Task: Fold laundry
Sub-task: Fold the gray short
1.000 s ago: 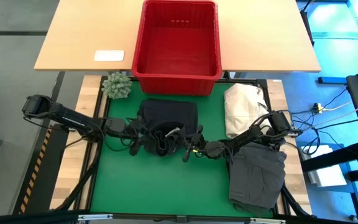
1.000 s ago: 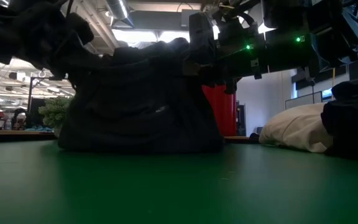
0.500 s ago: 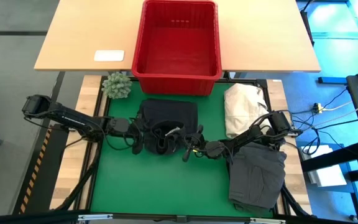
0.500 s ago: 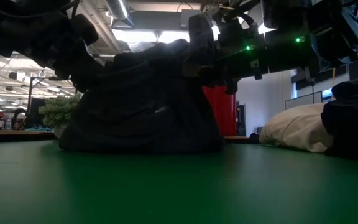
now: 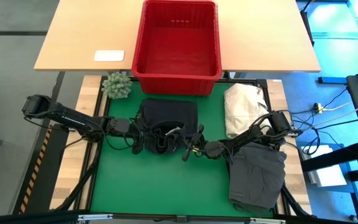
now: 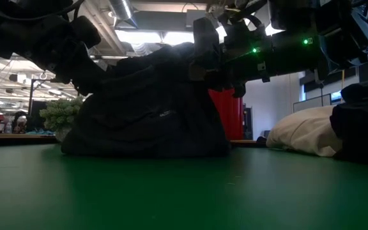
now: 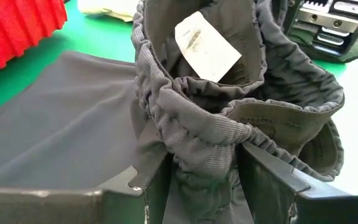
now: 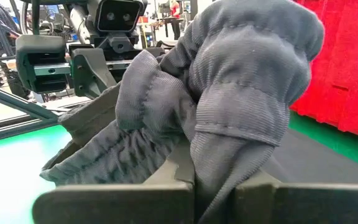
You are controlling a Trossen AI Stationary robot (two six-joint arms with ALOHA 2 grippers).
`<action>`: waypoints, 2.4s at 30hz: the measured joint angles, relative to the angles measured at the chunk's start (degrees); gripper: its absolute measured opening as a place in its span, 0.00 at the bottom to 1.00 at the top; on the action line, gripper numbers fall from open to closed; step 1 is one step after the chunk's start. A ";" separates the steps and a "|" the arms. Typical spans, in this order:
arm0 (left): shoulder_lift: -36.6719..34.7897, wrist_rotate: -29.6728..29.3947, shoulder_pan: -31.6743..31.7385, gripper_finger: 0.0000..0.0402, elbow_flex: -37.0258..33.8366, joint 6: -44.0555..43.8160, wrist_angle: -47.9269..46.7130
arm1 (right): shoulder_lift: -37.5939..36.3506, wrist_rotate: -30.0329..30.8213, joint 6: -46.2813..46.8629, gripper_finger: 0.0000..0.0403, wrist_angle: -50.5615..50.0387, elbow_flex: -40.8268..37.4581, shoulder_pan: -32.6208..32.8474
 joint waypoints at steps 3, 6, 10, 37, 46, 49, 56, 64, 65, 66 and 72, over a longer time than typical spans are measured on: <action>0.00 1.25 0.43 0.43 0.03 0.12 -0.52 | 0.00 0.10 0.00 0.03 -0.02 0.00 -0.02; 0.00 2.20 1.12 0.46 0.04 0.04 -1.99 | 0.00 0.88 0.00 0.03 -0.07 0.00 0.00; 0.00 2.50 1.83 0.52 0.04 -0.13 -2.75 | 0.00 0.94 0.00 0.03 -0.09 0.00 -0.02; -10.08 -10.84 3.36 0.59 0.04 7.44 -8.33 | 0.00 10.39 3.35 0.03 -5.70 0.00 -0.39; -10.08 -10.87 2.38 0.59 0.04 9.02 -8.14 | 0.00 9.61 5.49 0.03 -7.77 0.00 -1.64; -10.08 -10.85 1.41 0.59 0.04 10.35 -7.44 | 0.00 9.57 5.48 0.03 -7.80 0.00 -1.64; -10.05 -10.86 -0.72 0.59 0.04 10.42 -6.69 | 0.00 9.40 5.53 0.03 -7.78 0.00 -1.66; -10.05 -10.80 -3.21 0.59 0.04 10.27 -6.71 | 0.00 8.87 5.79 0.03 -7.76 0.00 -1.64; -10.05 -10.80 -3.46 0.59 0.04 10.11 -6.71 | 0.00 8.85 5.81 0.03 -7.76 0.00 -1.64; -10.05 -10.80 -3.62 0.59 0.04 10.06 -6.72 | 0.00 8.80 5.82 0.03 -7.76 0.00 -1.64; -10.03 -10.80 -4.91 0.59 0.04 9.79 -6.75 | 0.00 8.76 5.84 0.03 -7.76 0.00 -1.64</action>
